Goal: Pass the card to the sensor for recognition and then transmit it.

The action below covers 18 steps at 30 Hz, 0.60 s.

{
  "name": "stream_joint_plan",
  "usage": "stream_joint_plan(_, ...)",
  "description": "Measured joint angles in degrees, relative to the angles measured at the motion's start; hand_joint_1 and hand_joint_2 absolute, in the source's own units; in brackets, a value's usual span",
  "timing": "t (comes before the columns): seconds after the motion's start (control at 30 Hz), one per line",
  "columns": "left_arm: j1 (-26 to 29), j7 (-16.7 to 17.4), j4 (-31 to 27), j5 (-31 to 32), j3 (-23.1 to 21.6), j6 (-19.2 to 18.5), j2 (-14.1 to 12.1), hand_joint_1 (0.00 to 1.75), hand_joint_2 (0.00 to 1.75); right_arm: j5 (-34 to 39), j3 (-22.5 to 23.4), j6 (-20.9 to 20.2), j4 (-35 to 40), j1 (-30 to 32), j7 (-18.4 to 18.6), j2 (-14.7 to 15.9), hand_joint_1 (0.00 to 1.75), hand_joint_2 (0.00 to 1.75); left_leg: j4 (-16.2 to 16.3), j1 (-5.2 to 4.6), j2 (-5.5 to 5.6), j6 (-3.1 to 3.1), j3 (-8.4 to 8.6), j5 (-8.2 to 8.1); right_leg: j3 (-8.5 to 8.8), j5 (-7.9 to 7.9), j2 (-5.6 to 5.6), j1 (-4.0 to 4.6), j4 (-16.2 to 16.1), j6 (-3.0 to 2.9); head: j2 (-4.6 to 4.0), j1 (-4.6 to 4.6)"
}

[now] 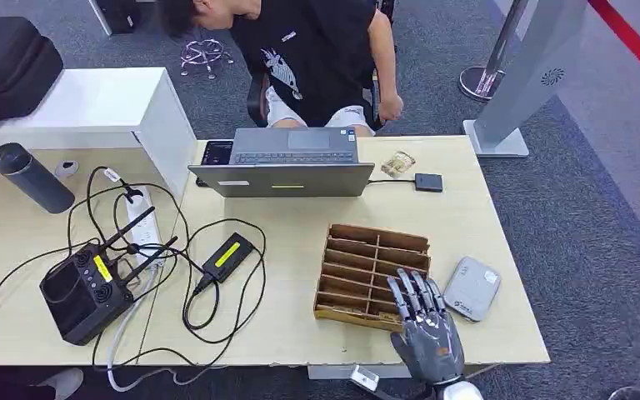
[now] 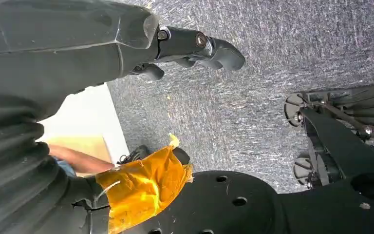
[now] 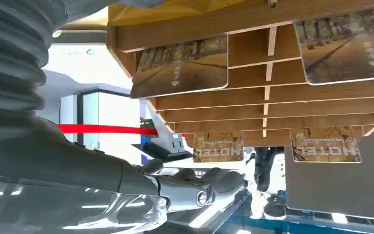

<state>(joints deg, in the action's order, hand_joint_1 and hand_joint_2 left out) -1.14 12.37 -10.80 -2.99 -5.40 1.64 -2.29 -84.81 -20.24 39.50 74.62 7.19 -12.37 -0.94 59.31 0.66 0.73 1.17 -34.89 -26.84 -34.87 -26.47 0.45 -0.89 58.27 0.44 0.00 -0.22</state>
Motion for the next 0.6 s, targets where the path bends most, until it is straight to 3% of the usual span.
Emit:
stream_joint_plan(0.1, 0.0, 0.0, 0.0, 0.1, 0.0, 0.0, 0.0, 0.00, 1.75, -0.2, 0.4, 0.0, 0.0, 0.0, 0.0, 0.0, 0.07, 1.75, 0.0, 0.00, 0.00, 0.00, 0.00, 0.00, 0.00, 0.00, 0.00, 0.00, 0.0, 0.00, 0.00, 0.02)
stream_joint_plan(0.13, 0.0, 0.0, 0.0, 0.1, 0.0, 0.0, 0.0, 0.00, 1.75, -0.1, 0.5, 0.0, 0.0, 0.0, -0.1, 0.0, 1.34, 1.75, 0.0, 0.00, 0.00, 0.00, 0.00, 0.00, 0.00, 0.00, 0.00, 0.00, 0.0, 0.00, 0.00, 0.02)
stream_joint_plan(0.2, 0.0, 0.0, 0.0, 0.2, 0.0, 0.0, 0.0, 0.00, 1.75, 0.0, 0.7, 0.0, 0.0, 0.0, -0.5, -0.1, 1.71, 1.75, 0.0, 0.00, 0.00, 0.00, 0.00, 0.00, 0.00, 0.00, 0.00, 0.00, 0.0, 0.00, 0.00, 0.02)
stream_joint_plan(0.4, 0.0, 0.0, 0.0, 0.3, 0.0, 0.0, 0.0, 0.00, 1.75, -0.3, 0.9, 0.0, 0.0, 0.0, -1.2, -0.5, 1.69, 1.75, 0.0, 0.00, 0.00, 0.00, 0.00, 0.00, 0.00, 0.00, 0.00, 0.00, 0.0, 0.00, 0.00, 0.02)
stream_joint_plan(0.6, 0.0, 0.0, 0.0, 0.1, 0.0, 0.0, 0.0, 0.00, 1.75, -2.8, 0.9, 0.0, 0.1, 0.0, 0.7, -0.5, 1.75, 1.75, 0.0, 0.00, 0.00, -0.01, 0.00, 0.00, 0.00, 0.00, 0.00, 0.00, 0.0, 0.00, 0.00, 0.00)
